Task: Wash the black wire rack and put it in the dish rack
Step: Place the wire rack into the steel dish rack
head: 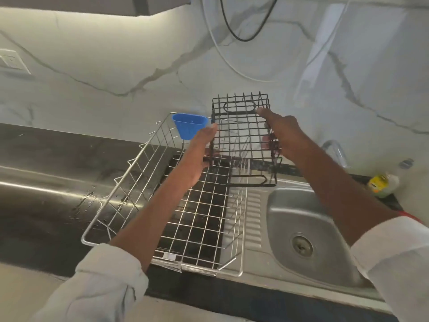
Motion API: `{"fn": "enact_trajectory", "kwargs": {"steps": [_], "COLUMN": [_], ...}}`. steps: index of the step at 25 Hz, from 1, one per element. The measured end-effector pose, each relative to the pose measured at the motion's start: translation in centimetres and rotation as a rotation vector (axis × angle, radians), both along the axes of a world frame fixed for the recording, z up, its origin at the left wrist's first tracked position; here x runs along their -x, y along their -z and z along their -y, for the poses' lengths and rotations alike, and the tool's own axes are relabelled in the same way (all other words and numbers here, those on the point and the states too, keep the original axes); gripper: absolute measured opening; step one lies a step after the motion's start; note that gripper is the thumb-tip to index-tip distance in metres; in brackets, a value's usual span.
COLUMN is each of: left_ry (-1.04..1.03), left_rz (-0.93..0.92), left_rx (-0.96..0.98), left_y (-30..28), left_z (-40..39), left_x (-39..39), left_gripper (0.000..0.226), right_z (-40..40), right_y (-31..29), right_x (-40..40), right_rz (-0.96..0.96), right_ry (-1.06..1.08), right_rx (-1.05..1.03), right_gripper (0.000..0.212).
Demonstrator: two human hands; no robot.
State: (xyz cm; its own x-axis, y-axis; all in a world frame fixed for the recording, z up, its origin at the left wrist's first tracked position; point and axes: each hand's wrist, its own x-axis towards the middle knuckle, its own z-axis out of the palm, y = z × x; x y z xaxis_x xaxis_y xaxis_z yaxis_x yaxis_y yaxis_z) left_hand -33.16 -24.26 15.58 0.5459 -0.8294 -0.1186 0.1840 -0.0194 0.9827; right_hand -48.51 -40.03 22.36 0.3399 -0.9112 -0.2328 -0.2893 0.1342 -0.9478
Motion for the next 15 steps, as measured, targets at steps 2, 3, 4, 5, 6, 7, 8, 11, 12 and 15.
{"fn": "enact_trajectory", "kwargs": {"steps": [2,3,4,5,6,7,8,11,12,15], "left_ry": [0.011,0.022,0.033,0.04,0.046,0.049,0.051,0.048,0.045,0.042], "left_rz": [0.052,0.065,0.079,0.09,0.1,0.113,0.132,0.169,0.182,0.193], "left_rx": [-0.035,-0.072,-0.127,-0.195,-0.263,-0.326,-0.373,-0.442,-0.461,-0.521], "left_y": [0.6,1.2,2.1,3.0,4.0,4.9,5.8,8.3,9.3,11.3], "left_z": [-0.6,-1.2,-1.7,-2.2,-2.7,-3.2,-3.4,-3.8,-3.8,-3.6], "left_x": [-3.3,-4.8,-6.2,-7.5,-8.5,-9.4,-10.0,-11.0,-11.3,-11.7], "left_gripper": [0.05,0.052,0.056,0.059,0.056,0.05,0.045,0.04,0.037,0.057], "right_z": [-1.3,-2.1,-2.9,-3.6,-4.2,-4.8,-5.4,-6.7,-6.9,-7.3], "right_y": [1.5,2.6,4.1,5.7,7.3,8.8,10.1,13.4,14.3,16.5], "right_x": [-2.2,-3.3,-4.4,-5.7,-6.8,-7.8,-8.7,-10.8,-11.3,-12.6], "right_rz": [0.015,0.023,0.018,-0.013,-0.05,-0.078,-0.1,-0.145,-0.156,-0.168], "right_ry": [-0.052,-0.091,-0.127,-0.151,-0.166,-0.17,-0.171,-0.168,-0.18,-0.169], "right_rx": [-0.102,-0.147,-0.184,-0.218,-0.257,-0.293,-0.33,-0.451,-0.478,-0.49], "right_gripper": [0.08,0.078,0.08,0.084,0.085,0.083,0.08,0.071,0.068,0.065]}}
